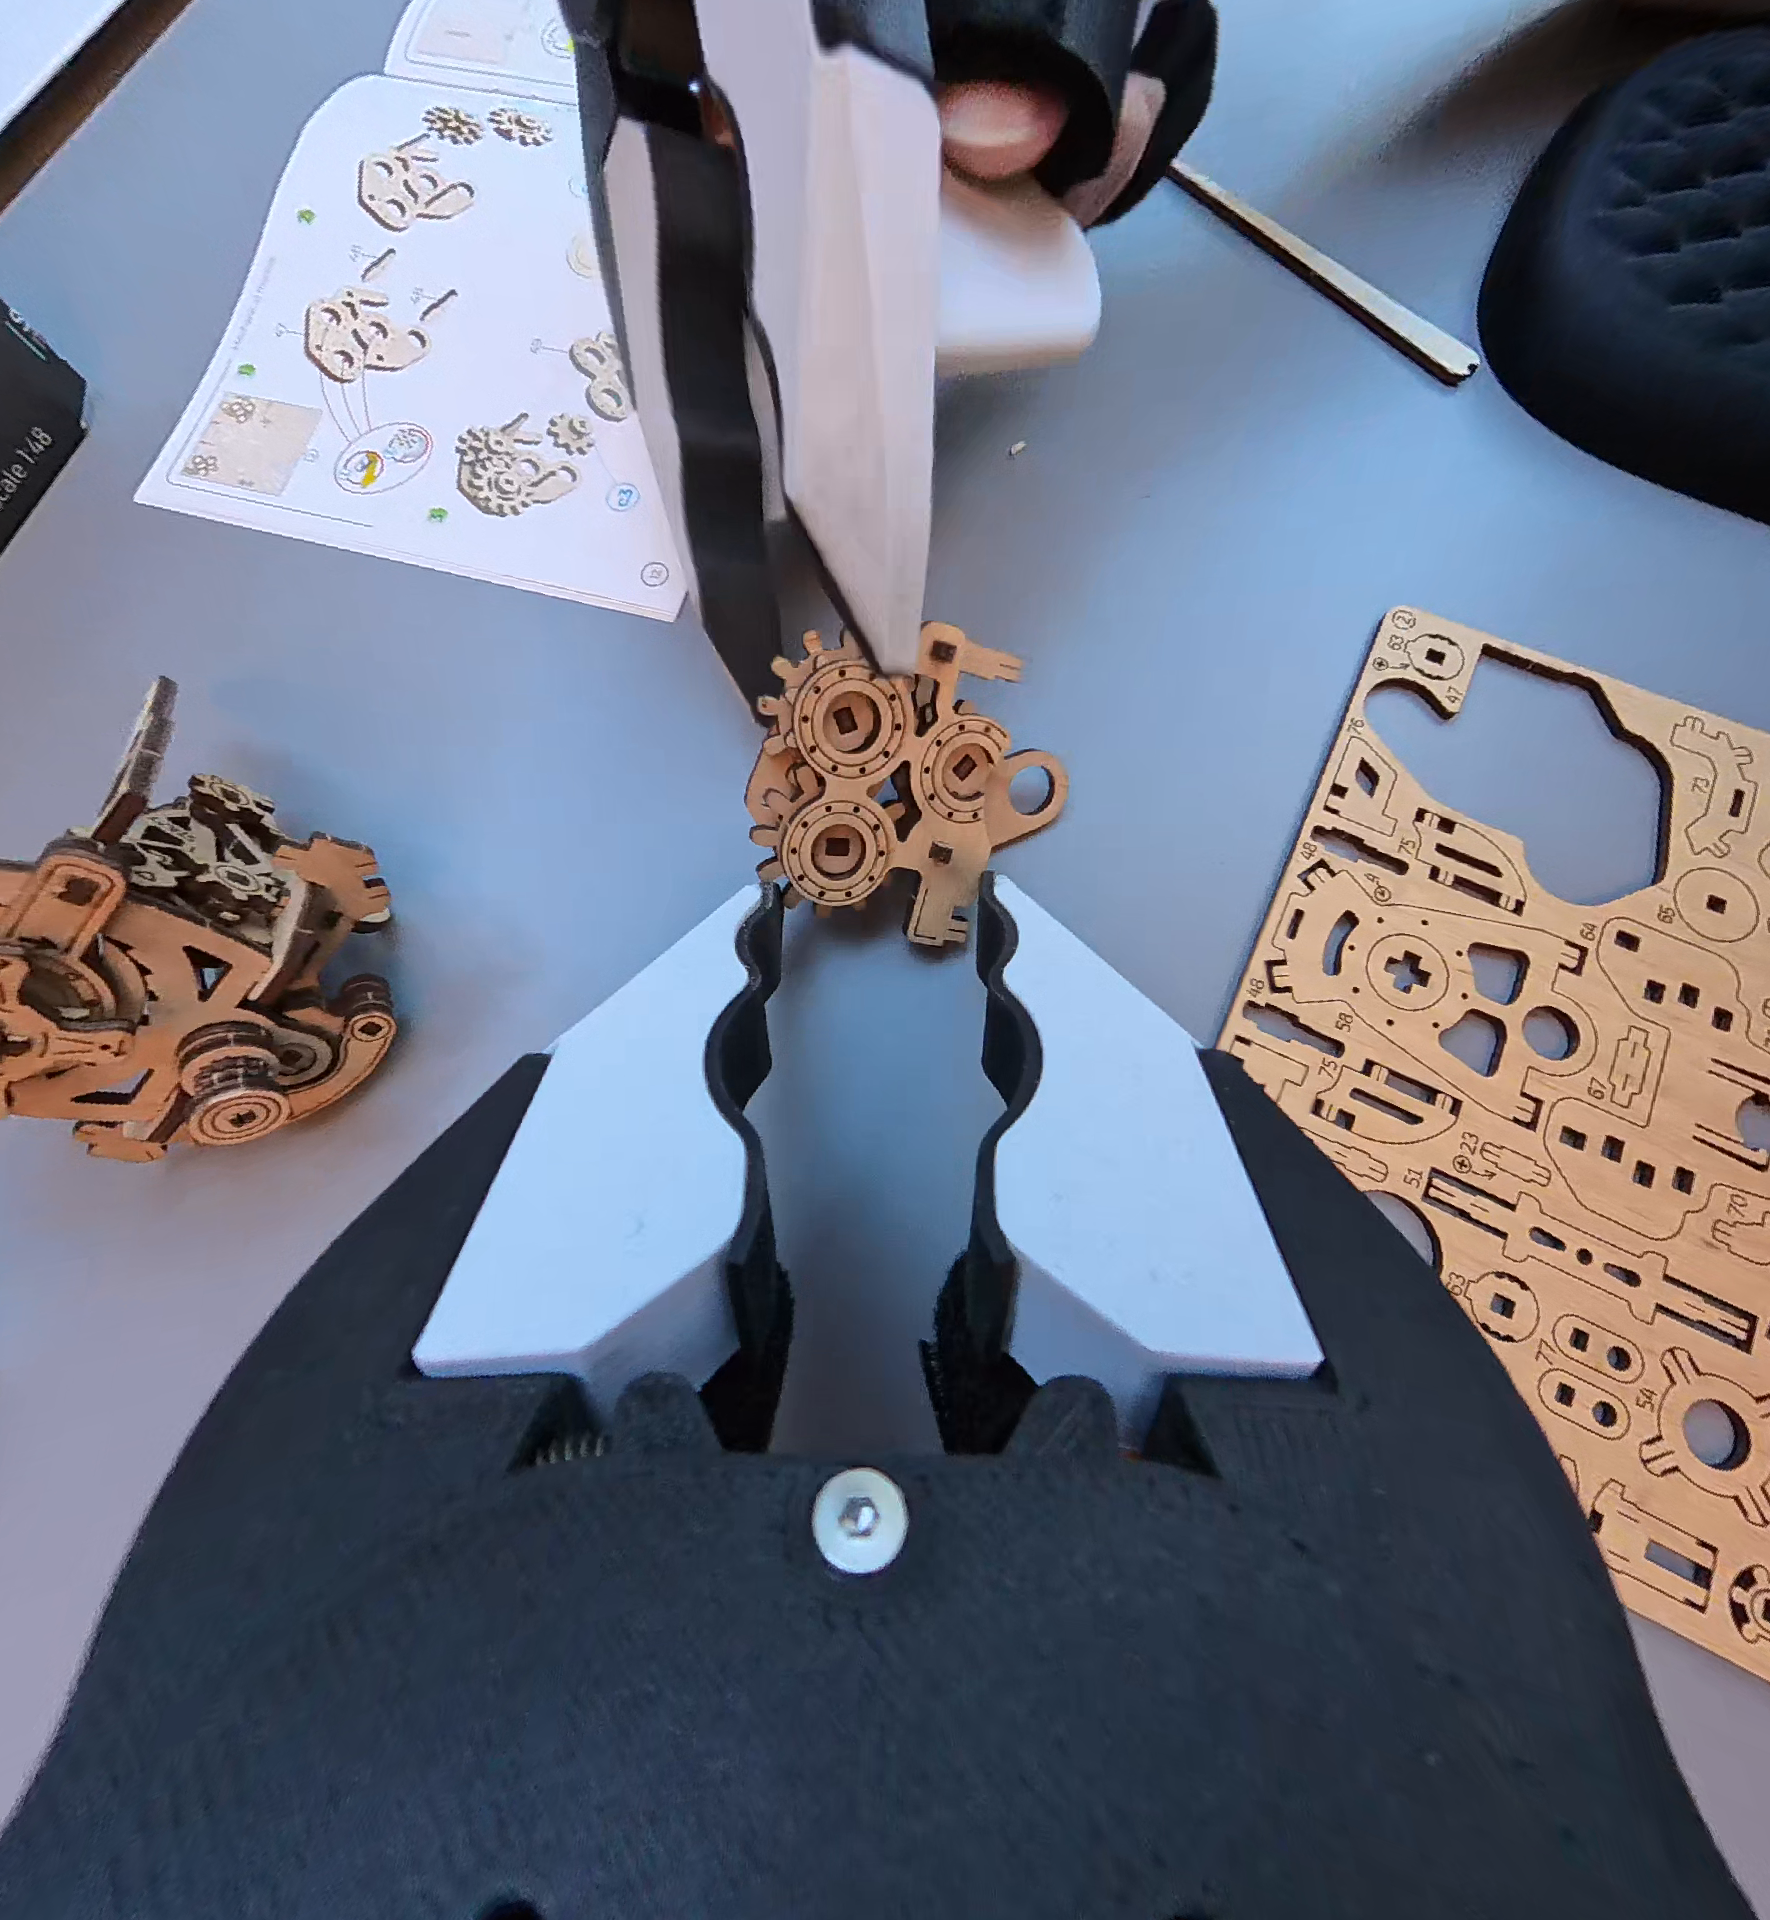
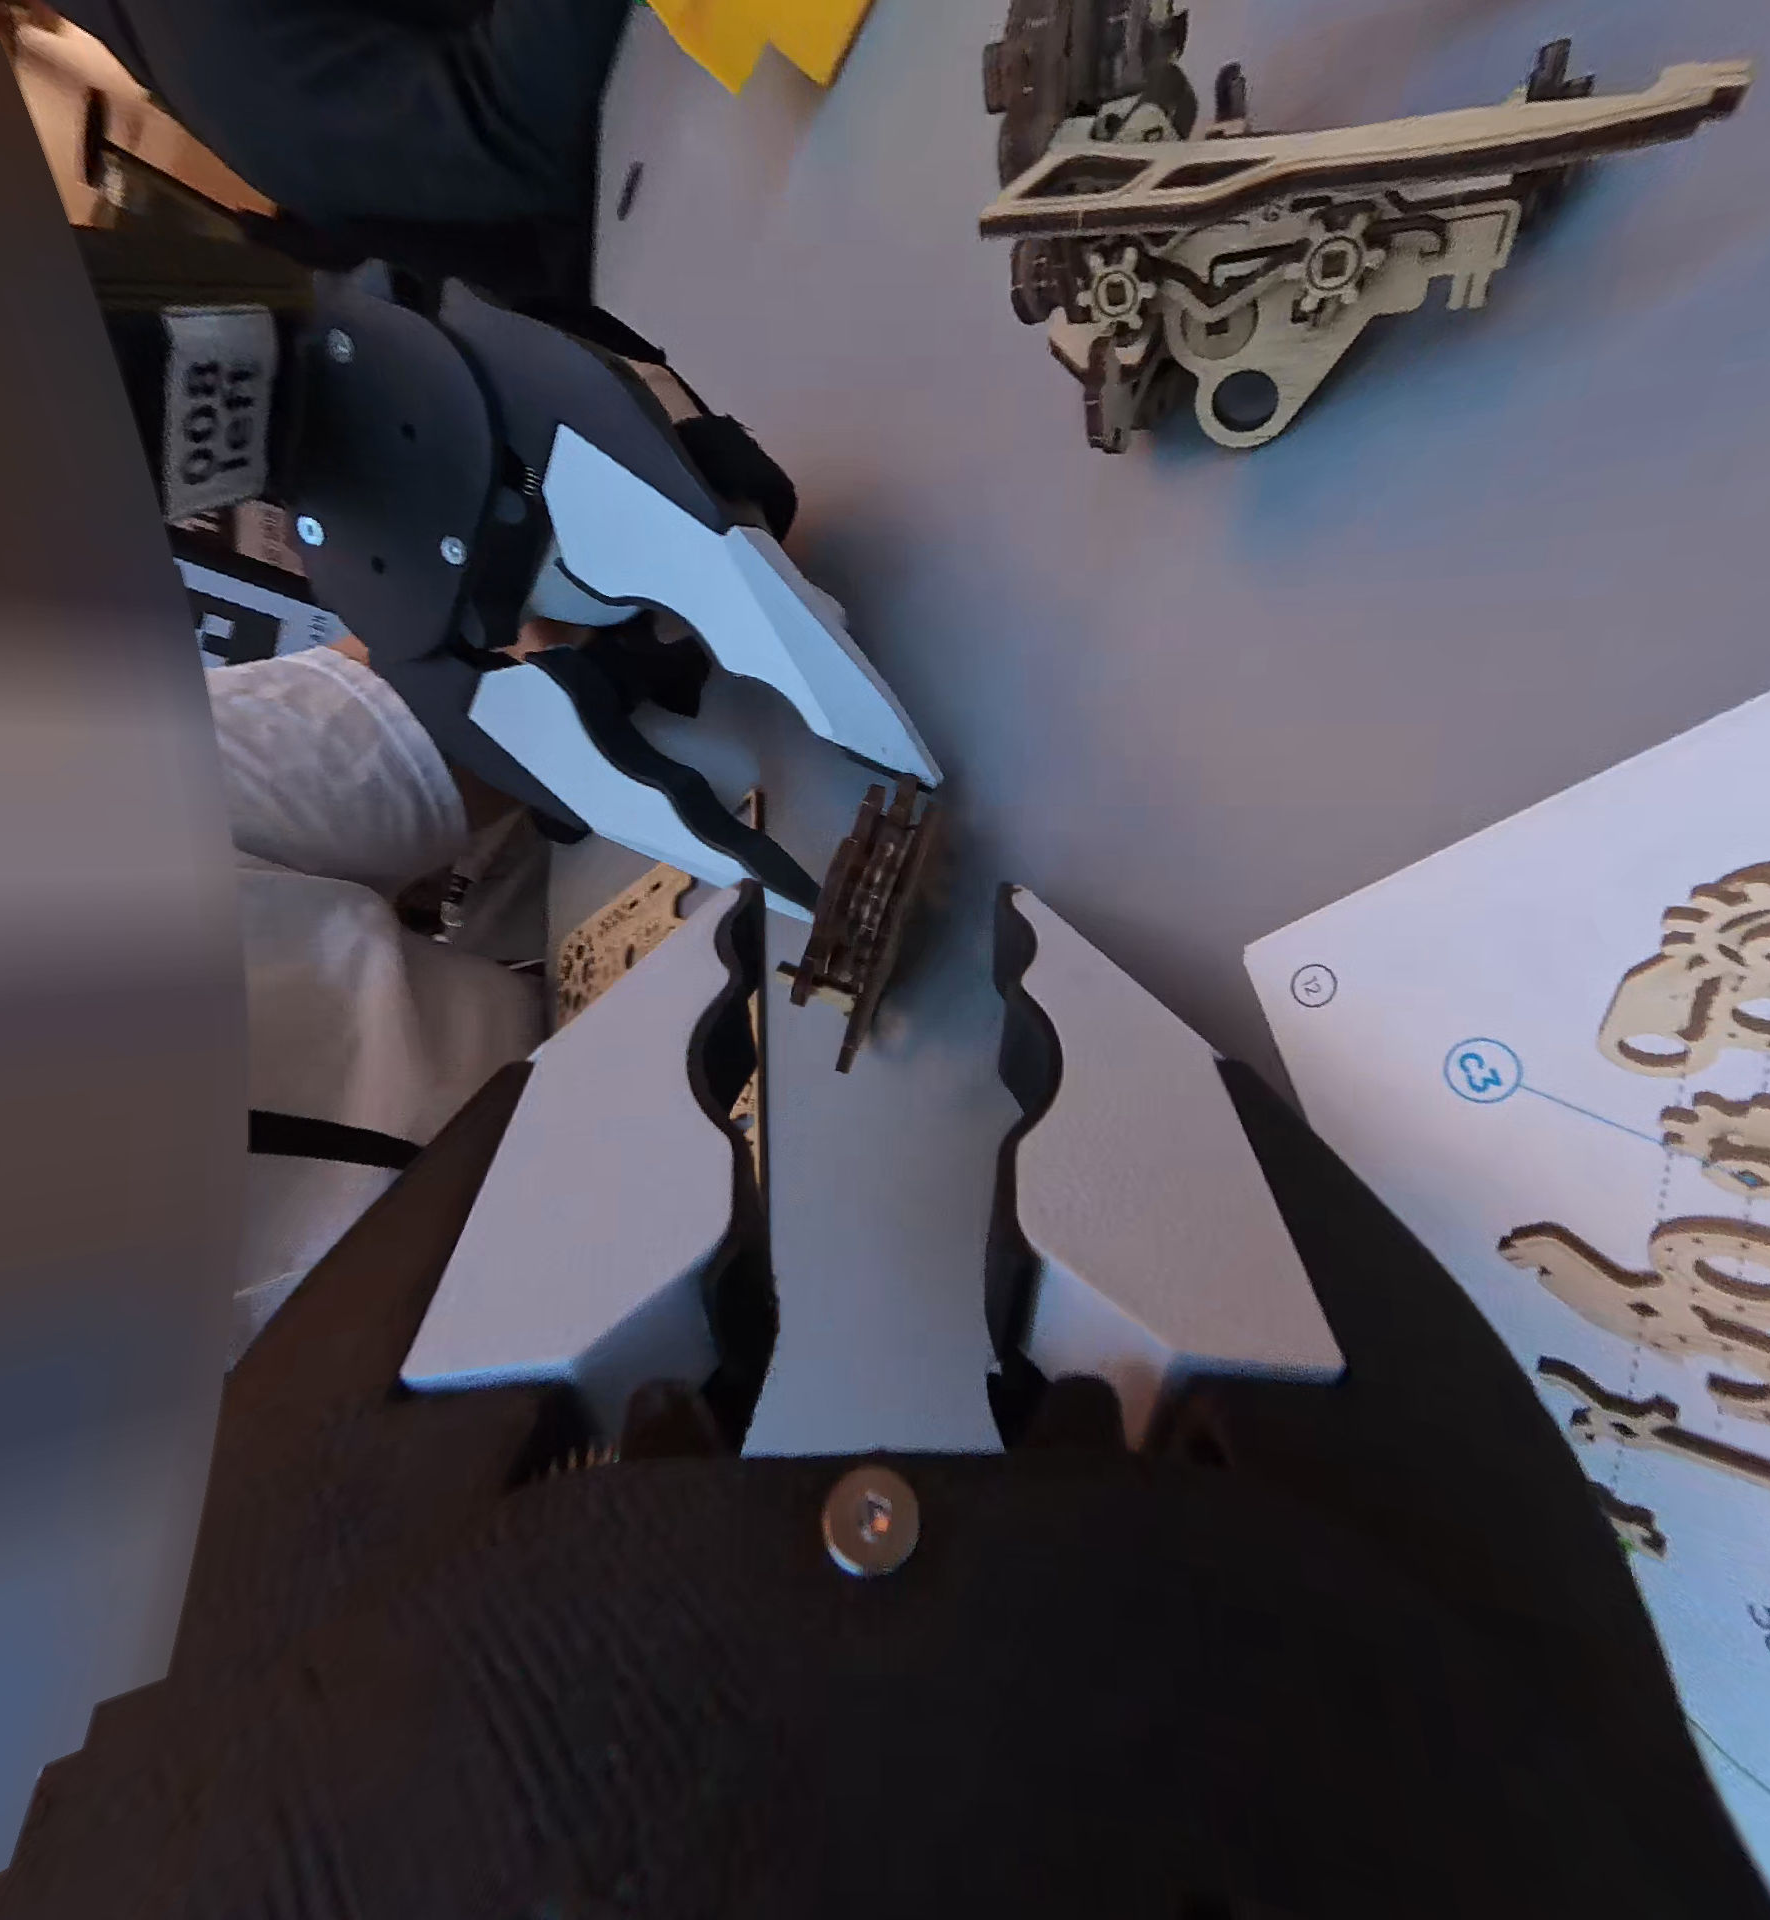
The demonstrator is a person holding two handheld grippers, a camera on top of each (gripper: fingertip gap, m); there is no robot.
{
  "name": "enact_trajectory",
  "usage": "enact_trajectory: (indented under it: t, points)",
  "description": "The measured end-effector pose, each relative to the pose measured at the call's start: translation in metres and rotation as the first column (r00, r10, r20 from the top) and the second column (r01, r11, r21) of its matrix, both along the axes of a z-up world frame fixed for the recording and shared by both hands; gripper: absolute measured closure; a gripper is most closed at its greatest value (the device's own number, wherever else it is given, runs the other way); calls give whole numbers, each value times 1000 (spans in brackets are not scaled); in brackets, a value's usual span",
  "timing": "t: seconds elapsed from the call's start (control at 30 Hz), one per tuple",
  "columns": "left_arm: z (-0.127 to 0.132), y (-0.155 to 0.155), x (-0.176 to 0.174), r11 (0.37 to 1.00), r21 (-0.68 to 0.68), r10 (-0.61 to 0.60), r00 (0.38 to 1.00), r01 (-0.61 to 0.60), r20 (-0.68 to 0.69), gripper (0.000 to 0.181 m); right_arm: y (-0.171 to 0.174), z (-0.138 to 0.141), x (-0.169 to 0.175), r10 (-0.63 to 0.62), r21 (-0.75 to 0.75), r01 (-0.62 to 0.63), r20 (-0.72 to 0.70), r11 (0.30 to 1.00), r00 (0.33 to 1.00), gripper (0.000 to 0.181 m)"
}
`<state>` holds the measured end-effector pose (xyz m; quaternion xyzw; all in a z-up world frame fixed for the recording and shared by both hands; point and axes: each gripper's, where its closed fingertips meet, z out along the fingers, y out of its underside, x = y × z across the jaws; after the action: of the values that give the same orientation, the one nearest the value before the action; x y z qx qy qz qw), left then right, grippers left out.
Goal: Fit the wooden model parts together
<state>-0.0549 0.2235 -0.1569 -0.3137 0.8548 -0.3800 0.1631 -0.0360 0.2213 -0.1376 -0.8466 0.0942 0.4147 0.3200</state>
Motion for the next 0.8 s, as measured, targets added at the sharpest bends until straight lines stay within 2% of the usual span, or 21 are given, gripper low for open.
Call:
enact_trajectory:
  t: [0.07,0.17,0.4,0.5,0.57,0.67,0.8]
  points:
    - [1,0,1,1000,-6,5,1000,-5,1,146,0,-6,-1,-1,-41,3,40,999,999,144]
    - [2,0,2,1000,-9,13,1000,-13,9,145,-1,-7,-3,11,-53,-11,-5,999,1000,165]
    - [6,-2,3,997,-75,31,999,-32,-12,146,-3,-3,-1,36,-3,-37,-146,999,989,167]
    - [4,0,1,980,-184,51,990,-75,-132,130,-2,7,3,50,71,-36,-197,997,979,167]
    - [8,0,2,947,-300,50,974,-117,-221,124,-1,15,6,43,104,-17,-250,994,967,168]
    - [25,-3,5,856,-492,9,955,-162,-298,122,2,27,7,49,168,0,-290,986,956,167]
    - [43,-10,6,736,-647,-57,935,-196,-349,134,6,39,2,66,227,-1,-282,974,957,167]
